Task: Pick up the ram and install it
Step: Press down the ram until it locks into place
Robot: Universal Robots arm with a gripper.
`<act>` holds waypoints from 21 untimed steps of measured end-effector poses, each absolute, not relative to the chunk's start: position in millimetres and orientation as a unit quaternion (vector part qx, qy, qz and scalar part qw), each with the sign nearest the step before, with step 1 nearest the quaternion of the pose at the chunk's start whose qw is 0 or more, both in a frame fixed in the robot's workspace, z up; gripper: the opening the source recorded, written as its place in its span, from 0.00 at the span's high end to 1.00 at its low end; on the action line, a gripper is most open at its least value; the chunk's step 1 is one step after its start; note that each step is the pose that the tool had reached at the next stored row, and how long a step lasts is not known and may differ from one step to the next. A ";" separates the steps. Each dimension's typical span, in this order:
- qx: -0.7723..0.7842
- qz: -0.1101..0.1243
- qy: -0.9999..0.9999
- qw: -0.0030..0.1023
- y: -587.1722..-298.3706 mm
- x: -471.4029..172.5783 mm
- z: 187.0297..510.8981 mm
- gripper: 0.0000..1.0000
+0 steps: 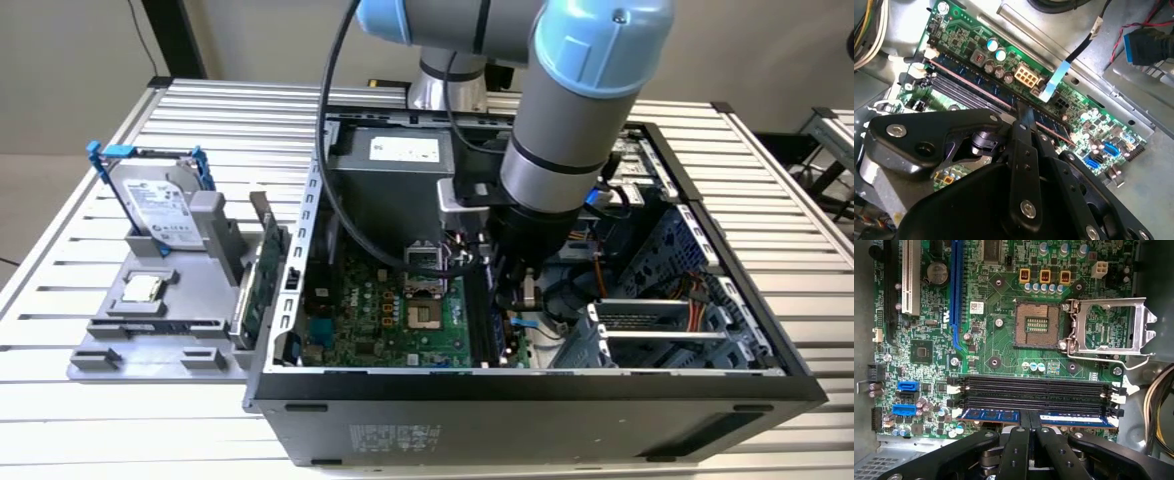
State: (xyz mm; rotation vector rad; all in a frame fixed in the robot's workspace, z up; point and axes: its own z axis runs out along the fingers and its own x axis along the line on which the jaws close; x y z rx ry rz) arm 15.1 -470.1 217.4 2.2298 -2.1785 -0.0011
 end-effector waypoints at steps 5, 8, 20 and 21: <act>0.715 -0.002 -0.699 0.011 -470.3 15.0 237.0 1.00; 0.715 -0.003 -0.699 0.012 -470.3 15.0 250.6 1.00; 0.715 -0.003 -0.699 0.013 -470.3 15.0 304.0 1.00; 0.715 -0.003 -0.699 0.013 -470.3 15.0 306.8 1.00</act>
